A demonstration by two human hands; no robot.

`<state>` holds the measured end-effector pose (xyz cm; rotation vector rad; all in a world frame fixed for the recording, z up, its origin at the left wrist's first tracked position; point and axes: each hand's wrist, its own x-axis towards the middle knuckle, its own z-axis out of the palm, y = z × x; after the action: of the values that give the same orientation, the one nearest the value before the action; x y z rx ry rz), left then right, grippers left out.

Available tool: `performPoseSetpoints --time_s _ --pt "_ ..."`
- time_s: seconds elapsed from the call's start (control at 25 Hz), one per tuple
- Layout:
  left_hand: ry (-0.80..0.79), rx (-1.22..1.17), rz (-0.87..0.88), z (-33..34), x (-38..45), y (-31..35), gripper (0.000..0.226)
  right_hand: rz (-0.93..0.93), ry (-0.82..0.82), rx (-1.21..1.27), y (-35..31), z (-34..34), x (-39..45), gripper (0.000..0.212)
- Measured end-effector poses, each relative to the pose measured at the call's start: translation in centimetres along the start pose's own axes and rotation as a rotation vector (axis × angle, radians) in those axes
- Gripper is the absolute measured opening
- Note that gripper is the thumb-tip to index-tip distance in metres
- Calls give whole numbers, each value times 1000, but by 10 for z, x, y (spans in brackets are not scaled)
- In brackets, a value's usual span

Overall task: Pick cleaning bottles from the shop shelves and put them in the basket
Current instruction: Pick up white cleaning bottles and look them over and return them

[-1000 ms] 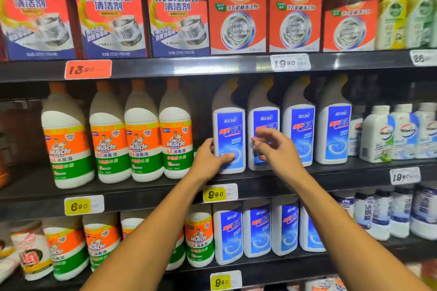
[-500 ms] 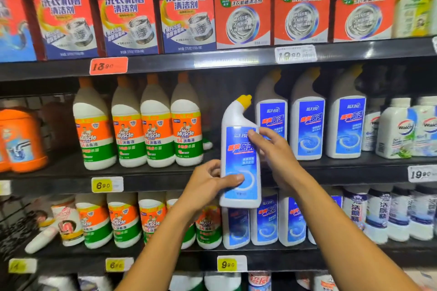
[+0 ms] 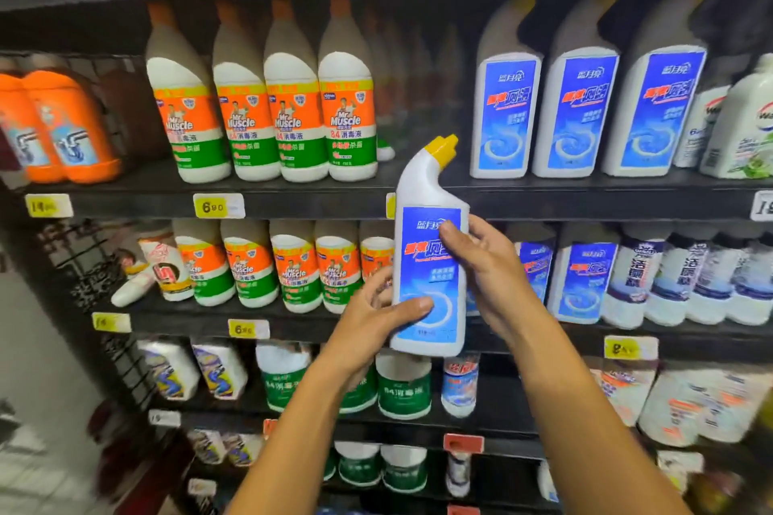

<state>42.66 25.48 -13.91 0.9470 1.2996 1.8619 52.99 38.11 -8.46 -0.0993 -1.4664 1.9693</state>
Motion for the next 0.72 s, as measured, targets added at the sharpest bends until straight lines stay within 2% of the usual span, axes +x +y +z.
performPoseSetpoints --time_s 0.2,0.52,0.72 --pt "-37 -43 -42 -13 -34 -24 65 63 33 50 25 6 -28 44" --pt "12 -5 -60 -62 -85 -29 52 170 129 36 72 49 -50 35" --pt "-23 32 -95 -90 -108 -20 49 152 191 21 95 75 -66 35"
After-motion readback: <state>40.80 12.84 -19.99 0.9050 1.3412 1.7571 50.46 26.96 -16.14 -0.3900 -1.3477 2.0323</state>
